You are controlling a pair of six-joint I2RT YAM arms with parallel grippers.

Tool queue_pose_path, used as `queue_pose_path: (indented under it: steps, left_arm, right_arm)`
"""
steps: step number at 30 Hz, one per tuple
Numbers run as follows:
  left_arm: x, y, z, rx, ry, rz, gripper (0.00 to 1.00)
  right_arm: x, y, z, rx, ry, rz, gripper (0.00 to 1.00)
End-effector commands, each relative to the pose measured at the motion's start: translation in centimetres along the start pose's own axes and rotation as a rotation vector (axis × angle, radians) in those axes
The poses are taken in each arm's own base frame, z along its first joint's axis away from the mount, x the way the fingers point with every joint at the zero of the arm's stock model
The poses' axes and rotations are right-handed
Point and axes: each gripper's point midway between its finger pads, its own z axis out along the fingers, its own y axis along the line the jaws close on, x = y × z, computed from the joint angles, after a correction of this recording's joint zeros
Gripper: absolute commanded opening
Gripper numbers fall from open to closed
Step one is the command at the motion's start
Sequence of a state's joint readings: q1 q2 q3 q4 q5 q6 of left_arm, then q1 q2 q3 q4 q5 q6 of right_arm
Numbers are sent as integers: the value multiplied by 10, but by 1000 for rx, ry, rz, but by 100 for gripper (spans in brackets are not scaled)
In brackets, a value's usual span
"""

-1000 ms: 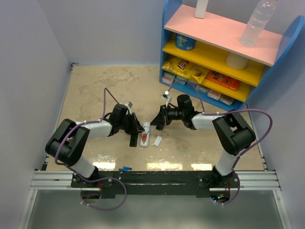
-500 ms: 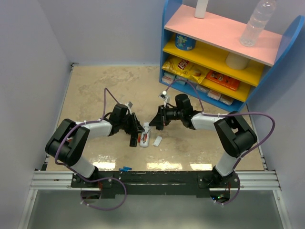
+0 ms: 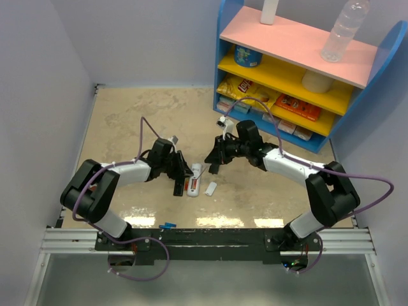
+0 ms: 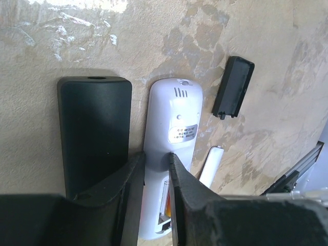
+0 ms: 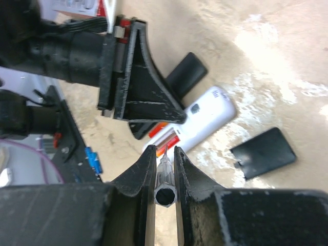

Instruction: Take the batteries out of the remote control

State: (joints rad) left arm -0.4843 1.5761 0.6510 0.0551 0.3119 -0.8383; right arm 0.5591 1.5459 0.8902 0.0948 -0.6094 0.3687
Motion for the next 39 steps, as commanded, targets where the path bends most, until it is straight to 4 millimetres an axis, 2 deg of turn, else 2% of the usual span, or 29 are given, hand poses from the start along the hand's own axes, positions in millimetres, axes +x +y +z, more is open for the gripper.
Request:
queue_pose_path:
  steps: [1, 6, 15, 19, 23, 26, 32, 39]
  left_arm:
    - [36, 25, -3, -113, 102, -5, 29]
    - [42, 26, -4, -120, 113, -7, 29]
    - [44, 18, -7, -100, 109, 1, 29]
    - [47, 16, -10, -104, 109, 3, 29]
    - [54, 13, -12, -106, 109, 8, 29]
    - [57, 12, -13, -109, 110, 11, 29]
    - [60, 12, -16, -114, 108, 21, 29]
    - [52, 3, -25, -97, 75, 44, 30]
  right_arm:
    - [-15, 0, -10, 132, -11, -79, 0]
    - [-22, 17, -7, 157, -17, -130, 0]
    - [-17, 18, -14, 224, -10, -129, 0]
    - [-9, 37, -11, 142, -8, -128, 0]
    - [-7, 46, -11, 142, -20, -134, 0]
    - [-11, 48, -8, 168, -31, -163, 0]
    - [-1, 32, -7, 273, 8, -163, 0]
    - [-4, 29, -10, 303, -4, -166, 0]
